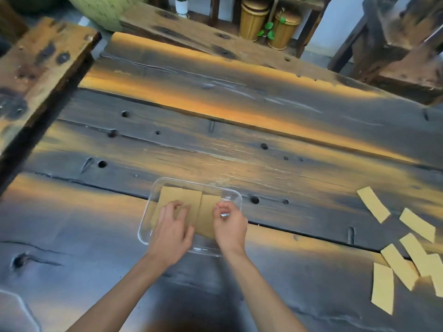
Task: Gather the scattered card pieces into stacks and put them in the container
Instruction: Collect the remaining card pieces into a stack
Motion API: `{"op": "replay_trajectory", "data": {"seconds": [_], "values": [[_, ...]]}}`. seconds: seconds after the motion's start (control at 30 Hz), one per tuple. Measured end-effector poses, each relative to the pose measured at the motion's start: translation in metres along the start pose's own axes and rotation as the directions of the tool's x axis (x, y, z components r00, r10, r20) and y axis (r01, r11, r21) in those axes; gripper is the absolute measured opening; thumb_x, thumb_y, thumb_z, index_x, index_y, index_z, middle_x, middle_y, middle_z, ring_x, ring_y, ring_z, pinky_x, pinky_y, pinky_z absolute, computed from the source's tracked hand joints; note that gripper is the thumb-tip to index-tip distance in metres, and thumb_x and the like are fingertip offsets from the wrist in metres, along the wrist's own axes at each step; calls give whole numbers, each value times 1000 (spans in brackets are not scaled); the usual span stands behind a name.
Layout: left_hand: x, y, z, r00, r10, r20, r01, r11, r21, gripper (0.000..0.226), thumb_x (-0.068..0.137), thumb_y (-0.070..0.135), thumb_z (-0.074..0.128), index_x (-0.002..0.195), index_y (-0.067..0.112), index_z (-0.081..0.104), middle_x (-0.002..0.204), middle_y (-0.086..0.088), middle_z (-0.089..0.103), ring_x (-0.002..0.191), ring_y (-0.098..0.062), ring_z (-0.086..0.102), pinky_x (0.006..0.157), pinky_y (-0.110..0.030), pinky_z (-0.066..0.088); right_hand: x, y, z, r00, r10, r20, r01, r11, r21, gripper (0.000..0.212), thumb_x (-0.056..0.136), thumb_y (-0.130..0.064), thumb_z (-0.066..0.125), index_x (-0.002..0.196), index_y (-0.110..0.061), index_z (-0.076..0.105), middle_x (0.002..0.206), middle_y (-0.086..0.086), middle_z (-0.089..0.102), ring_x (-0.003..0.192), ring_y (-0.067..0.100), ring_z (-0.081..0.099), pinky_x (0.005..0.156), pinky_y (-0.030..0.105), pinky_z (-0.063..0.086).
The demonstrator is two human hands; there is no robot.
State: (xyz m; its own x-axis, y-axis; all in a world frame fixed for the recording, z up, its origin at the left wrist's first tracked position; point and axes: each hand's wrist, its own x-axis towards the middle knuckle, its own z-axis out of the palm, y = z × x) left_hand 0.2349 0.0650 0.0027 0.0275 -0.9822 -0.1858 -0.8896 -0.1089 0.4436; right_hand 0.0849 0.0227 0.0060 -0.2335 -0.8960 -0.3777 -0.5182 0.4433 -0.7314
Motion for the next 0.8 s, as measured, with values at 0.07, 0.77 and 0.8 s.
{"op": "replay_trajectory", "data": {"seconds": [0.07, 0.77, 0.8], "values": [[6, 16, 3, 999, 37, -3, -37, 999, -22, 60, 84, 40, 34, 130, 9, 56, 129, -14, 46, 118, -30, 43, 99, -41, 44, 0, 9, -20, 1000, -10, -21, 10, 1000, 9, 14, 94, -22, 59, 99, -24, 71, 85, -12, 69, 85, 12, 67, 77, 23, 45], [2, 247, 107, 955, 209, 208, -212, 977, -9, 49, 87, 33, 41, 125, 7, 55, 124, -16, 48, 117, -35, 42, 100, -43, 38, 12, 190, -274, 952, 175, -251, -197, 978, -65, 21, 93, -22, 55, 111, -18, 65, 103, -1, 69, 104, 22, 66, 88, 32, 50], [1, 260, 116, 951, 211, 226, -214, 977, -10, 45, 88, 31, 43, 124, 7, 55, 124, -16, 48, 116, -35, 42, 100, -42, 39, 13, 206, -287, 940, 197, -279, -235, 966, -109, 26, 93, -24, 57, 117, -17, 63, 114, 3, 66, 113, 25, 61, 91, 33, 47]]}}
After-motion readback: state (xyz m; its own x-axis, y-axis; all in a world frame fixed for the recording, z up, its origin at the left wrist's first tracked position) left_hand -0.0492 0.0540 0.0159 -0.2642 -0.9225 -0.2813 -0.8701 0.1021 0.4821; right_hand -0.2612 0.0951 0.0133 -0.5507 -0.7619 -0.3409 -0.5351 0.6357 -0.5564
